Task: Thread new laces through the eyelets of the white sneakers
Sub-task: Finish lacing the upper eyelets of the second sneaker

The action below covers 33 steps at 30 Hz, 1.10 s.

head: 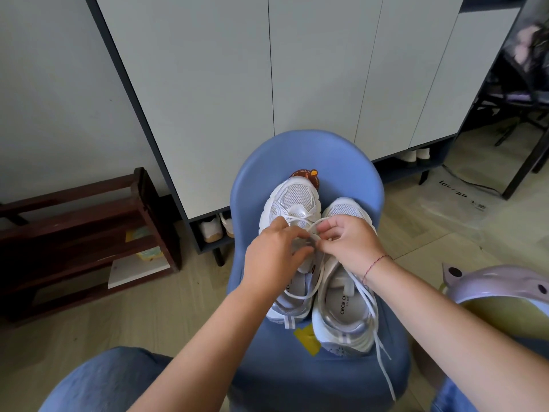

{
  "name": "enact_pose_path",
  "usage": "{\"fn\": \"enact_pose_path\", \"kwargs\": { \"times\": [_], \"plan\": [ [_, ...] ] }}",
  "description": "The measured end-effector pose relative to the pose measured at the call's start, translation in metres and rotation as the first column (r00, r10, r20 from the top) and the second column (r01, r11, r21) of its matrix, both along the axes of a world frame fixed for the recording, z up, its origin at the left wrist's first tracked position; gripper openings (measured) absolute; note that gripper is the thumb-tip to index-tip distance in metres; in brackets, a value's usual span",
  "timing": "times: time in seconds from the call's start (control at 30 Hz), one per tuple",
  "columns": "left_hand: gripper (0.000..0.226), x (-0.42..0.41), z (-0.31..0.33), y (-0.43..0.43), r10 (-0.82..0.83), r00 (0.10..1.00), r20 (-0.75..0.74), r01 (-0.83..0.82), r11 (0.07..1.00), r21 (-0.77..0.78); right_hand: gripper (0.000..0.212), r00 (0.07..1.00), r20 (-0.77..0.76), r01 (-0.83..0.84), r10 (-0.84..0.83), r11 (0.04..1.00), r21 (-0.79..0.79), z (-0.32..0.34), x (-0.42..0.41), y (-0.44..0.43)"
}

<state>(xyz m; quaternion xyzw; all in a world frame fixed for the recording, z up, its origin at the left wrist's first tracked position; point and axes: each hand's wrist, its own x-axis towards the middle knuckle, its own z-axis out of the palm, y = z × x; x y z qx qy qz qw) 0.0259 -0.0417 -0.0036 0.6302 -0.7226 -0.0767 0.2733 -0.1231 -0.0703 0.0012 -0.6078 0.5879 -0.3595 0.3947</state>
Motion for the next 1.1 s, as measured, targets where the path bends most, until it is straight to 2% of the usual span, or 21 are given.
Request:
{"fn": "enact_pose_path", "kwargs": {
  "times": [0.23,0.33,0.4,0.47,0.57,0.63,0.7,0.77,0.8,0.83,0.9,0.93,1.0,1.03,1.1],
  "plan": [
    [0.011,-0.005,-0.022,-0.009,0.021,0.984,-0.179,-0.034,0.997,-0.073,0.021,0.997,0.081,-0.009,0.006,1.0,0.029,-0.001,0.0,0.001],
    [0.003,-0.005,-0.024,-0.011,0.024,0.917,-0.397,-0.034,0.999,-0.017,0.03,0.998,0.069,0.01,-0.009,1.0,-0.013,-0.002,0.003,0.002],
    [0.009,-0.001,-0.021,-0.009,0.045,0.848,-0.528,-0.027,0.999,0.042,0.04,0.999,-0.008,0.032,-0.033,0.996,-0.082,-0.001,0.003,0.003],
    [0.012,0.006,-0.018,-0.01,0.13,0.735,-0.666,-0.056,0.99,0.132,0.047,0.995,-0.089,0.041,-0.053,0.99,-0.132,0.0,0.001,0.003],
    [0.007,0.027,-0.007,-0.012,0.283,0.472,-0.835,-0.136,0.959,0.248,0.045,0.984,-0.169,0.031,-0.053,0.991,-0.132,-0.002,0.001,0.003],
    [0.011,0.049,0.004,-0.013,0.349,0.33,-0.877,-0.242,0.929,0.279,0.044,0.982,-0.183,0.016,-0.038,0.993,-0.119,-0.003,0.003,0.003],
    [0.013,0.075,0.011,-0.014,0.43,0.174,-0.886,-0.388,0.857,0.34,0.045,0.982,-0.184,0.012,-0.034,0.993,-0.118,-0.003,0.002,0.003],
    [0.012,0.098,0.01,-0.015,0.505,0.095,-0.858,-0.511,0.764,0.394,0.045,0.981,-0.191,0.009,-0.031,0.993,-0.119,-0.004,0.002,0.002],
    [0.009,0.104,0.006,-0.015,0.523,0.103,-0.846,-0.543,0.742,0.393,0.045,0.98,-0.195,0.005,-0.028,0.993,-0.118,-0.005,0.002,0.002],
    [0.009,0.104,0.001,-0.017,0.536,0.163,-0.828,-0.565,0.739,0.367,0.045,0.98,-0.199,0.002,-0.025,0.993,-0.114,-0.006,0.002,0.001],
    [0.026,0.09,-0.003,-0.015,0.521,0.391,-0.759,-0.564,0.787,0.25,0.046,0.979,-0.203,-0.005,-0.016,0.995,-0.102,-0.008,0.002,0.0],
    [0.032,0.08,-0.004,-0.014,0.458,0.527,-0.716,-0.513,0.843,0.162,0.046,0.98,-0.198,-0.01,-0.009,0.996,-0.094,-0.009,0.001,-0.001],
    [0.027,0.058,-0.002,-0.011,0.245,0.758,-0.605,-0.291,0.957,0.024,0.047,0.988,-0.152,-0.027,0.017,0.998,-0.063,-0.009,0.0,-0.002],
    [0.02,0.049,-0.002,-0.01,0.13,0.837,-0.531,-0.158,0.987,-0.007,0.048,0.993,-0.11,-0.036,0.032,0.999,-0.041,-0.009,-0.001,-0.003],
    [0.015,0.034,-0.008,-0.008,-0.034,0.925,-0.379,0.03,0.999,-0.017,0.048,0.998,-0.022,-0.062,0.062,0.998,0.003,-0.008,-0.001,-0.004]
  ]
}}
